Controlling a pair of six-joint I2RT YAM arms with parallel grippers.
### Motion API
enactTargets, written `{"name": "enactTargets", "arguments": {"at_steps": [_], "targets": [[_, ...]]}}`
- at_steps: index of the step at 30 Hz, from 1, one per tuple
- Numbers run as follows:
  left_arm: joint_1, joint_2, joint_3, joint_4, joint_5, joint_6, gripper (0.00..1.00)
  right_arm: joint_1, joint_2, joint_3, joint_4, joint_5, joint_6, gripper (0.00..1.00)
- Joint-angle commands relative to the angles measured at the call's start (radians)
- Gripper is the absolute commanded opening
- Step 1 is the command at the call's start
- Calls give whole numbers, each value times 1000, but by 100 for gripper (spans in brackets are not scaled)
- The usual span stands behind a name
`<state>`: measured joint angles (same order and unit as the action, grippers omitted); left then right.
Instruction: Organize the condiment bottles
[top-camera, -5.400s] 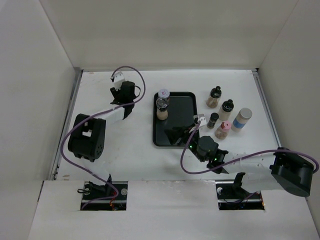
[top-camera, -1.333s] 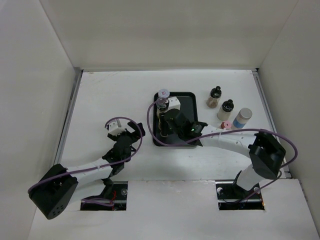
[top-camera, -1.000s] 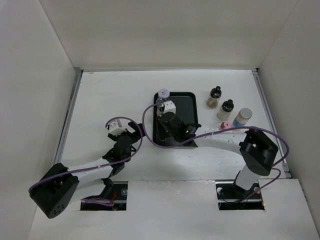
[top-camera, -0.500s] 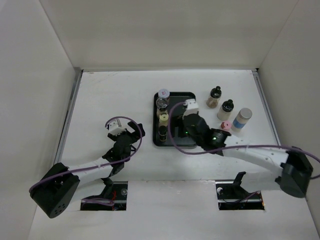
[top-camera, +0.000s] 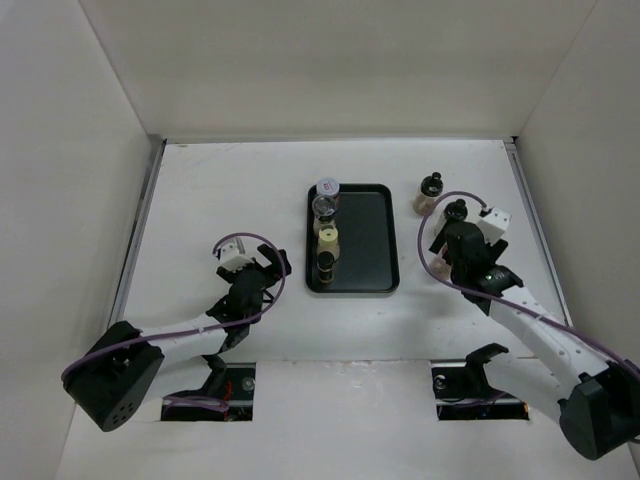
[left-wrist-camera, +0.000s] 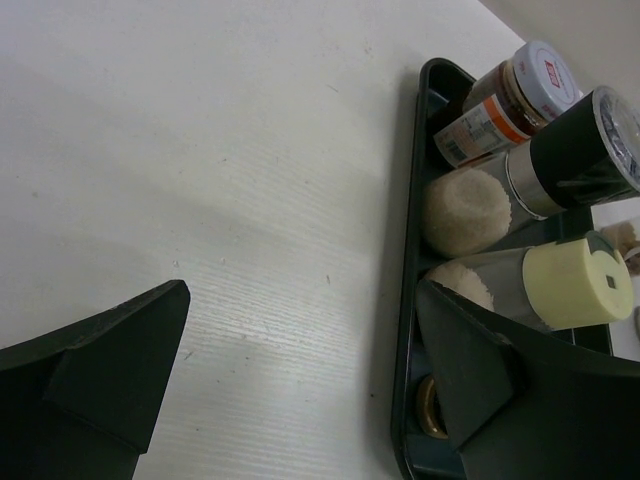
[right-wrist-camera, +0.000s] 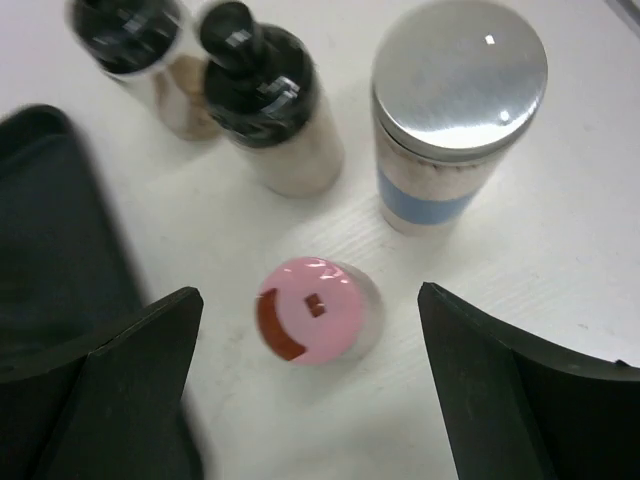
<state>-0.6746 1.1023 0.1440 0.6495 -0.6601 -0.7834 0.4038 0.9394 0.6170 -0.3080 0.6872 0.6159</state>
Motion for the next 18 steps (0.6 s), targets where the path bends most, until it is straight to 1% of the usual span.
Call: {"name": "enactTargets", "arguments": {"at_steps": [1,3,5,7,9,11,12,15,18], "targets": [[0,-7,12,45,17,-10,100,-23,41,-23,36,-32,10,95],[0,7,15,45,14,-10,100,-33,68,-31,72,-54,5,93],[0,25,22,47,19,-10,100,-53,104,-34,125,-99,-5,86],[0,16,20,47,27,-11,100,-81,148,-36,191,-142,-27,74],[0,11,19,47,24,-11,100,-101,188,-30,222,-153,-36,58],[4,28,22,47,24,-11,100,-93,194,-10,228,-112,-45,44],[5,31,23,47,28,-11,100,-67,188,4,234,-76,-57,40],[5,24,23,47,31,-11,100,31,174,73,236,21,-126,37],[4,54,29,53,31,-13,100,77,220,156,279,-6,-163,38]]}}
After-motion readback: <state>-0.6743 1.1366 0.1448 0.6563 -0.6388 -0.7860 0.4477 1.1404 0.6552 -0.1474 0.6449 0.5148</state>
